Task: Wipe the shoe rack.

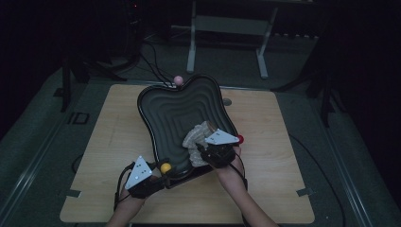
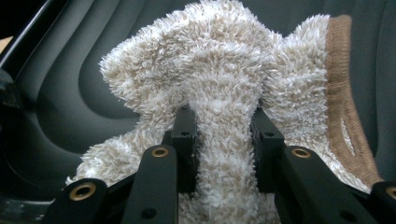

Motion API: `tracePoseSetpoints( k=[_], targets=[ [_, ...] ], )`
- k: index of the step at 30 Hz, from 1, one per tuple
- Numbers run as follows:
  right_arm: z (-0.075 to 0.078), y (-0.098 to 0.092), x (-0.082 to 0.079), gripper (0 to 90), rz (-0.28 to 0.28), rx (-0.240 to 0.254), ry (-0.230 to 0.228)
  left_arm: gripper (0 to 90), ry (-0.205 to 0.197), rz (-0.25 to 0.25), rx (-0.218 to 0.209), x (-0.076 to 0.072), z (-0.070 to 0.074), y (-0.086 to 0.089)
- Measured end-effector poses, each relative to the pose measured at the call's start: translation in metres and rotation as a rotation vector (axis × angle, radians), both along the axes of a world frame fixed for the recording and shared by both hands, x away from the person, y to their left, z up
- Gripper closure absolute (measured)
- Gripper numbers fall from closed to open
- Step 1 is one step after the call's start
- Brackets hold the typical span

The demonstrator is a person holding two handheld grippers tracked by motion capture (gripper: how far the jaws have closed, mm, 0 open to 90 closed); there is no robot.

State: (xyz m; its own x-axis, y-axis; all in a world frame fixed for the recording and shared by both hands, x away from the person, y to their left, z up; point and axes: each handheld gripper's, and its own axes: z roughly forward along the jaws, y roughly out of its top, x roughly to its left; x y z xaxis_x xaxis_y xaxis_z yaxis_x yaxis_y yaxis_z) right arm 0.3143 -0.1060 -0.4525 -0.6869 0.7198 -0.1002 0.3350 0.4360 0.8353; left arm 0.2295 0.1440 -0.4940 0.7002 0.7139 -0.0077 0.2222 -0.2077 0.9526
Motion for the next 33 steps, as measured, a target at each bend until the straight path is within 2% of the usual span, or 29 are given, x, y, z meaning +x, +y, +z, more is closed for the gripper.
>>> tracePoseSetpoints(
  k=[7,12,14,18,21,25,30,32,33],
  targets=[
    [-0.001,0.000,-0.001,68.8,-0.001,-0.004,-0.003,58.1,-0.001,-0.003,-0.005,0.000,0.000,0.001],
    [0.000,0.001,0.000,68.8,-0.001,-0.004,0.006,57.1,-0.007,-0.013,-0.041,0.000,-0.003,0.003],
    [0.000,0.001,0.000,68.8,-0.001,-0.002,0.007,54.1,-0.005,-0.013,-0.026,-0.001,0.000,0.002],
    [0.001,0.000,0.001,68.8,0.003,-0.005,0.011,52.3,-0.023,-0.011,-0.030,-0.007,0.005,0.006],
    [0.001,0.001,0.001,68.8,0.000,-0.005,0.013,50.1,-0.021,-0.007,-0.051,-0.012,0.007,0.011],
    [0.001,0.000,0.001,68.8,0.002,-0.004,0.014,50.1,-0.027,-0.003,-0.055,-0.020,0.007,0.019],
    [0.001,0.000,0.001,68.8,0.004,-0.005,0.016,50.1,-0.020,0.006,-0.061,-0.030,0.001,0.028],
    [0.001,0.000,0.001,68.8,0.004,-0.006,0.015,50.0,-0.023,-0.009,-0.074,-0.035,-0.005,0.031],
    [0.001,0.000,0.001,68.7,0.003,-0.004,0.017,49.9,-0.022,-0.003,-0.065,-0.036,-0.007,0.032]
  ],
)
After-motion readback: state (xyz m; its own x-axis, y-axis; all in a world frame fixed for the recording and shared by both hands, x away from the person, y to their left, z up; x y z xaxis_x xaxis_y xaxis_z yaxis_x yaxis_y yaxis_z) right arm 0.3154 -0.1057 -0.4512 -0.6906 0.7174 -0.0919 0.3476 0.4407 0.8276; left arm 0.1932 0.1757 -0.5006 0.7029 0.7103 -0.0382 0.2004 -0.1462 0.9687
